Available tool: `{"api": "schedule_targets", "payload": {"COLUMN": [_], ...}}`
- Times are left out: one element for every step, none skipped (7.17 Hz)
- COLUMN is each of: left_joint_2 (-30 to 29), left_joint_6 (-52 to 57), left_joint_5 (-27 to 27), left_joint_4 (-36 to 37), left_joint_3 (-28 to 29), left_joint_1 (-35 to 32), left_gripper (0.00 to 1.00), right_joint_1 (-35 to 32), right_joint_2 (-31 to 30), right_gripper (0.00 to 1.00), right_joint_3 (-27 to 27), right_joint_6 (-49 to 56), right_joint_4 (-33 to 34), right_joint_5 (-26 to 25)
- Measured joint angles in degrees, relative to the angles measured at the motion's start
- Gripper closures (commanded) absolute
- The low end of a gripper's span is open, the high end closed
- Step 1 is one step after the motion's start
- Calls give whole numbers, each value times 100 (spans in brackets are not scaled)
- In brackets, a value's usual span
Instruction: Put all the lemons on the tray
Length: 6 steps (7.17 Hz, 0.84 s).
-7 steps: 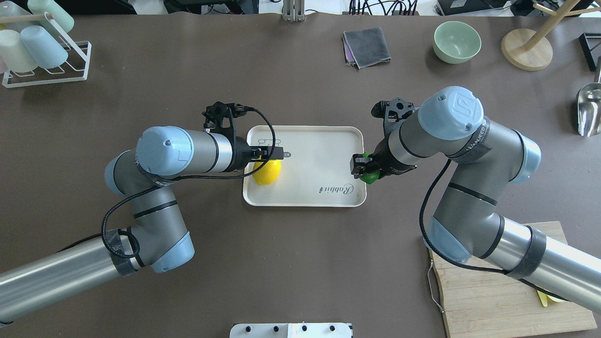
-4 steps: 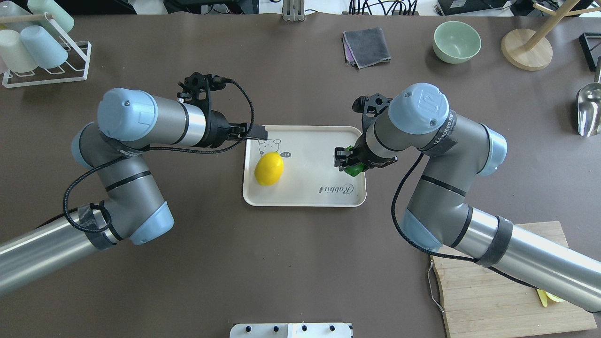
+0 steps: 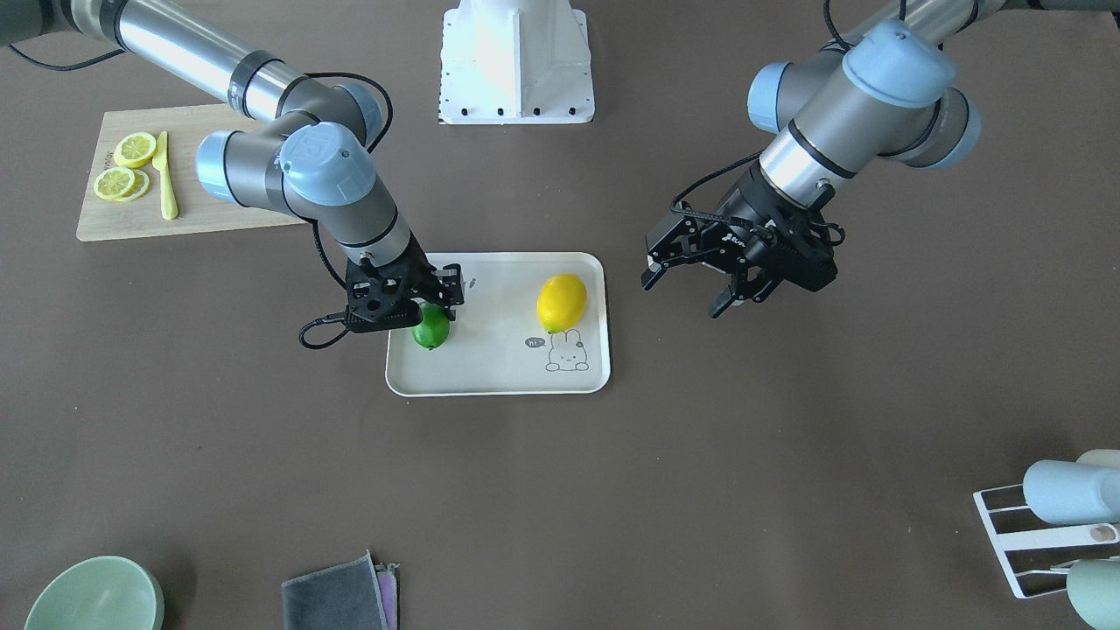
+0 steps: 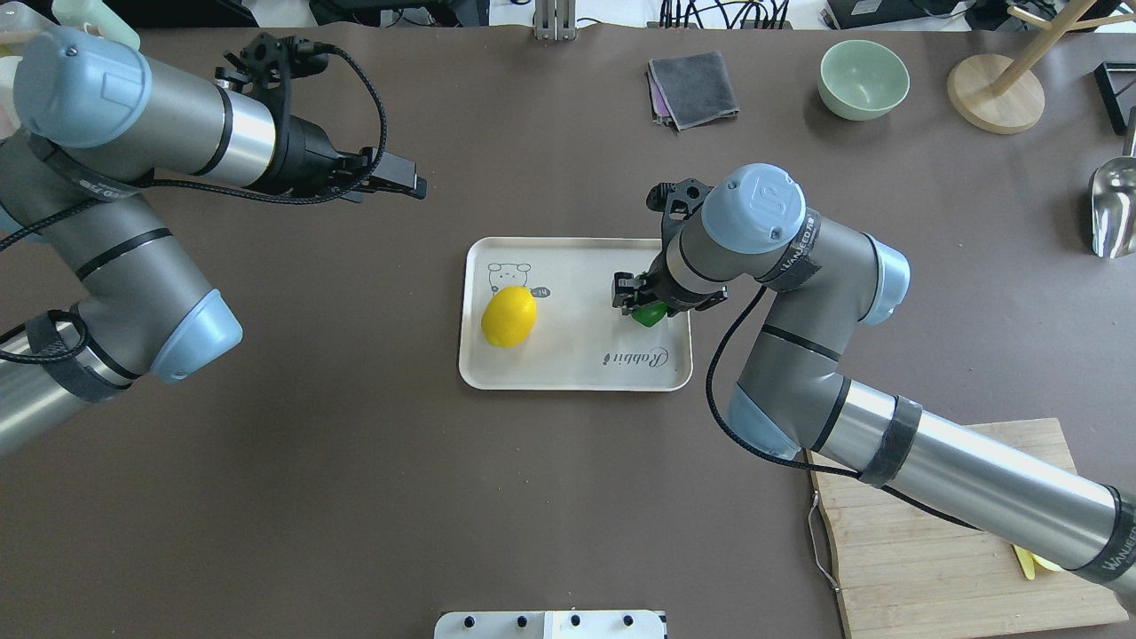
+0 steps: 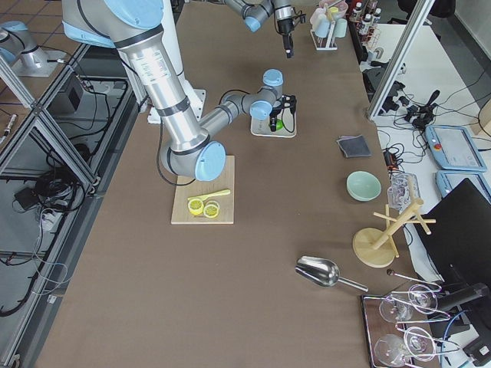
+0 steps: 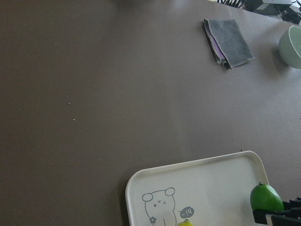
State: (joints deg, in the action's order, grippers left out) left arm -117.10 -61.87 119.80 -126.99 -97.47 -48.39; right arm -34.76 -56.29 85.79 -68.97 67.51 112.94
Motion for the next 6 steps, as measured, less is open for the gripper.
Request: {"api": "schedule_targets", "payload": {"left_joint_2": [128, 328, 593, 886, 1176, 1387], "left_joint_6": [442, 952, 1467, 1907, 2192, 2330], "left_joint_5": [28, 14, -16, -12, 19, 40], "left_joint_4": [133, 184, 199, 204, 199, 194], "left_joint_3": [-114, -297, -531, -699, -786, -809], "left_joint_1": [-73, -120, -216, -368, -529, -673], "left_gripper": [2, 2, 2, 2, 2, 2], "right_joint_1": [-39, -146, -373, -625, -847, -1098], "right_joint_2": [23, 12, -76, -366, -931, -1526], "right_gripper": [0, 0, 0, 0, 0, 0], "right_joint_3": [89, 278, 628, 1133, 1709, 2115], "right_joint_6": [-127, -205, -204, 20, 593, 1230], "right_joint_4": [1, 93, 356, 639, 774, 808], "right_joint_5": [100, 284, 555, 754, 844, 886]}}
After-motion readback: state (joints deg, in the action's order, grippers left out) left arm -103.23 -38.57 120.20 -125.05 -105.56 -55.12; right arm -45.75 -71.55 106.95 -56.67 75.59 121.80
